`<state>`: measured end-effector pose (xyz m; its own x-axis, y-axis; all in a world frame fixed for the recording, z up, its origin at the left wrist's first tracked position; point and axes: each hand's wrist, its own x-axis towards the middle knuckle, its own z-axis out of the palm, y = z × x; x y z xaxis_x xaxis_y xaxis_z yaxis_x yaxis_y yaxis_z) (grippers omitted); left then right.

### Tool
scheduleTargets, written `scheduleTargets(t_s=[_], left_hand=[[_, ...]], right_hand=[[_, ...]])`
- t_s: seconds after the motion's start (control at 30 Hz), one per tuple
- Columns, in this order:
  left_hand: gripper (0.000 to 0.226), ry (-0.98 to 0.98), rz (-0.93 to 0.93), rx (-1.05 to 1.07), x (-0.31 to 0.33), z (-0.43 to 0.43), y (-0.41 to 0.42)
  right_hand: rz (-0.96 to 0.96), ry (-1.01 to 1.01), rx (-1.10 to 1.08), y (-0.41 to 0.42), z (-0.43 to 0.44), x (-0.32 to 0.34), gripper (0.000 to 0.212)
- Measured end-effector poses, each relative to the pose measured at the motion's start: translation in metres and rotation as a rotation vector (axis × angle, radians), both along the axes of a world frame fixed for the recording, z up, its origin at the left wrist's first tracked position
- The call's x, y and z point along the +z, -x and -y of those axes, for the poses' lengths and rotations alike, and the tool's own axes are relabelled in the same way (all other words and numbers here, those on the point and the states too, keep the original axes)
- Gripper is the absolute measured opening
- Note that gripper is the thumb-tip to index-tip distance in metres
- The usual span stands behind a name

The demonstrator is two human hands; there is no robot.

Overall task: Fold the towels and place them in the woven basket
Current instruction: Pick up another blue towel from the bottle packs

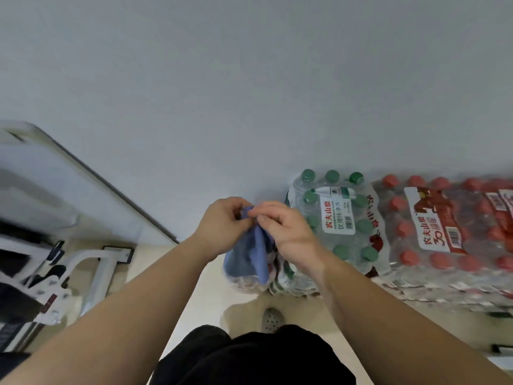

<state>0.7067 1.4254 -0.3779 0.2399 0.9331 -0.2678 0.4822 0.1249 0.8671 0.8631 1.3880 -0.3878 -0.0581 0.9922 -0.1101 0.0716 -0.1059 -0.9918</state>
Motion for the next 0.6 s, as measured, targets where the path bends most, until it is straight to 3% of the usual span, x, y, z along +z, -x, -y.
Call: scheduleTargets(t_s=[0.1, 0.2, 0.4, 0.5, 0.6], left_hand=[[0.009, 0.0, 0.144, 0.119, 0.028, 0.009, 0.004], [0.01, -0.029, 0.253, 0.157, 0.054, 0.022, 0.015], [0.021, -0.054, 0.387, 0.094, 0.093, 0.066, 0.05], [0.043, -0.08, 0.325, -0.009, 0.097, 0.093, 0.077], [0.03, -0.126, 0.18, -0.167, 0.095, 0.12, 0.102]], right_hand=[[-0.073, 0.061, -0.026, -0.007, 0.009, 0.02, 0.027], [0.109, 0.07, 0.04, -0.006, 0.022, 0.029, 0.023], [0.336, -0.15, -0.005, 0.02, 0.052, 0.064, 0.012], [0.403, -0.23, 0.019, 0.036, 0.073, 0.083, 0.014], [0.453, -0.298, 0.054, 0.058, 0.1, 0.099, 0.019]])
